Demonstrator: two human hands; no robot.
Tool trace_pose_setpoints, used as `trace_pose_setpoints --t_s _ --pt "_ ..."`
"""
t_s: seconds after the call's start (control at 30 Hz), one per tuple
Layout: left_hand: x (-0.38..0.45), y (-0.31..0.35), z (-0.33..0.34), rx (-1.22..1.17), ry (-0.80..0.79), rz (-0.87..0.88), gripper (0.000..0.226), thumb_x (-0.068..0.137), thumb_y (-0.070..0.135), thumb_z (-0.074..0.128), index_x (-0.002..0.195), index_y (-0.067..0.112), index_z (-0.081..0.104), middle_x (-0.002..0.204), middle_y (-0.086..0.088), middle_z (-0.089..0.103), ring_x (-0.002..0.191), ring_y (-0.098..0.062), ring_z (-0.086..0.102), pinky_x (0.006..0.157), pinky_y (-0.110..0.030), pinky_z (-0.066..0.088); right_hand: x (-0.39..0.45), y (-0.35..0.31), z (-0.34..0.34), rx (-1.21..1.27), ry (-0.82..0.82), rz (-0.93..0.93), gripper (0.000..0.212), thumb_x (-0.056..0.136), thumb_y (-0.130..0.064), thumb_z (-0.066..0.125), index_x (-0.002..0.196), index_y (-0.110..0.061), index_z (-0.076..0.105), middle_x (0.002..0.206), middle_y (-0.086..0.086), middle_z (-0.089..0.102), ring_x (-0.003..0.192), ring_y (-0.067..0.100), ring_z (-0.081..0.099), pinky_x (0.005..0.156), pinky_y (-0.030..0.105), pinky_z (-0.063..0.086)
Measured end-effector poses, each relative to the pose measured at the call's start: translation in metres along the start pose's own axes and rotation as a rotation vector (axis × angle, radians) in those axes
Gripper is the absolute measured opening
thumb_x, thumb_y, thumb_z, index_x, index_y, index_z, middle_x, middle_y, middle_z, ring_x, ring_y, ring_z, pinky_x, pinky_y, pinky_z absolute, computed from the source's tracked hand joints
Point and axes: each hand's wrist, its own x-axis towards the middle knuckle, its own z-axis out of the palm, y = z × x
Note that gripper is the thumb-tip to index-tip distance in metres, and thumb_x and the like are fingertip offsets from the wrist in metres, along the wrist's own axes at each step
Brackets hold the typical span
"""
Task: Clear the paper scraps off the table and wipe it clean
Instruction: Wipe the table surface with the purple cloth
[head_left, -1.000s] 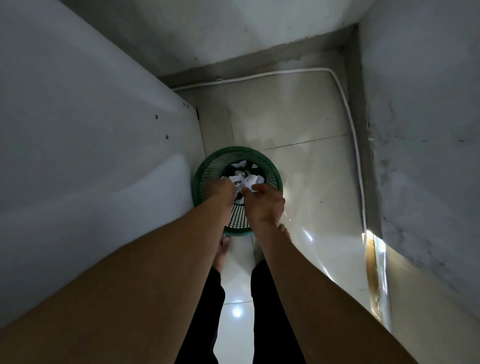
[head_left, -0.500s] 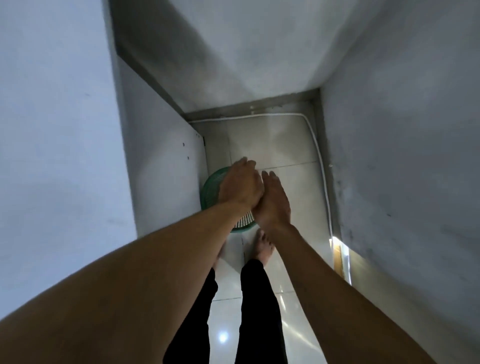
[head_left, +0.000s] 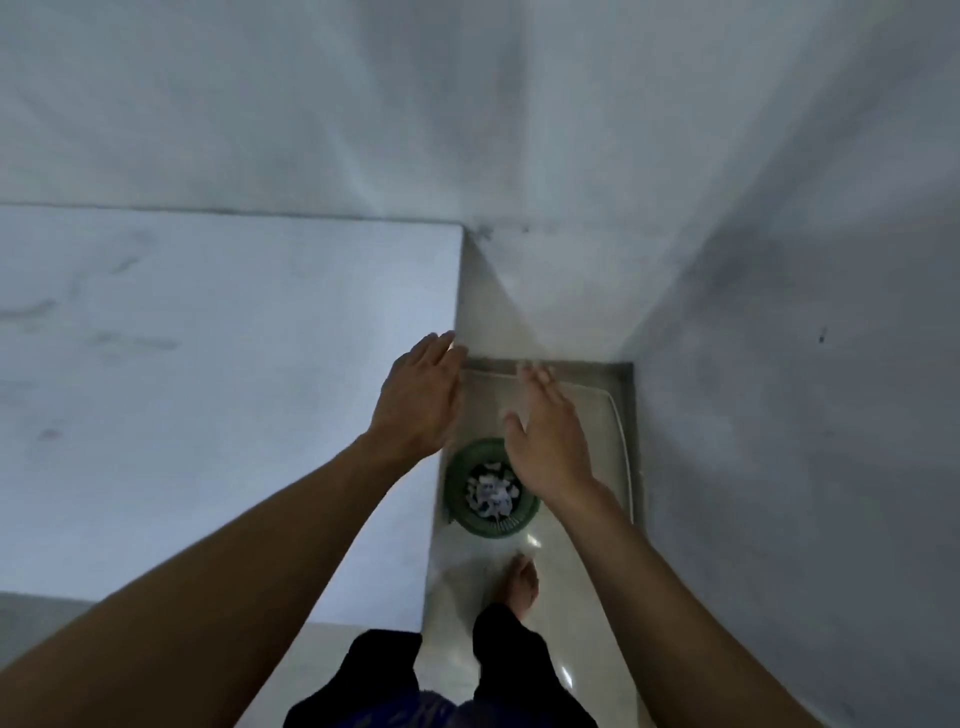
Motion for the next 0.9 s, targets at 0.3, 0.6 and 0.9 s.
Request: trace_pose_setpoints --t_s 0.3,0.6,0.9 --pt "-0.124 -0.126 -0.104 -0.016 0.258 -0.235 0.044 0.098 0.023 0.041 0.132 0.004 0.06 0.144 -0.02 0.054 0.135 -0.039 0.05 0.106 -0.051 0.046 -0.025 -0.169 0.054 -0.122 -0.121 -0.354 0.058 0.104 -0.03 0.041 0.157 -0.02 0.019 0.166 -0.004 0.006 0.152 0.009 -0.002 0.125 0.033 0.001" --pt "-0.261 -0.284 -0.175 0.0 0.311 -0.328 0.053 0.096 0.032 0.033 0.128 0.003 0.063 0.139 -0.021 0.058 0.129 -0.041 0.055 0.099 -0.05 0.05 -0.067 -0.327 0.159 -0.244 -0.131 -0.47 0.062 0.103 -0.032 0.044 0.157 -0.019 0.019 0.166 -0.002 0.007 0.153 0.01 -0.001 0.123 0.032 0.001" --pt "-0.322 -0.4 -0.243 -0.01 0.305 -0.417 0.068 0.095 0.042 0.018 0.147 0.01 0.047 0.158 -0.013 0.037 0.148 -0.031 0.031 0.116 -0.042 0.028 -0.082 -0.442 0.221 -0.264 -0.068 -0.458 0.062 0.103 -0.033 0.045 0.157 -0.018 0.02 0.166 -0.002 0.007 0.153 0.011 -0.001 0.123 0.032 0.002"
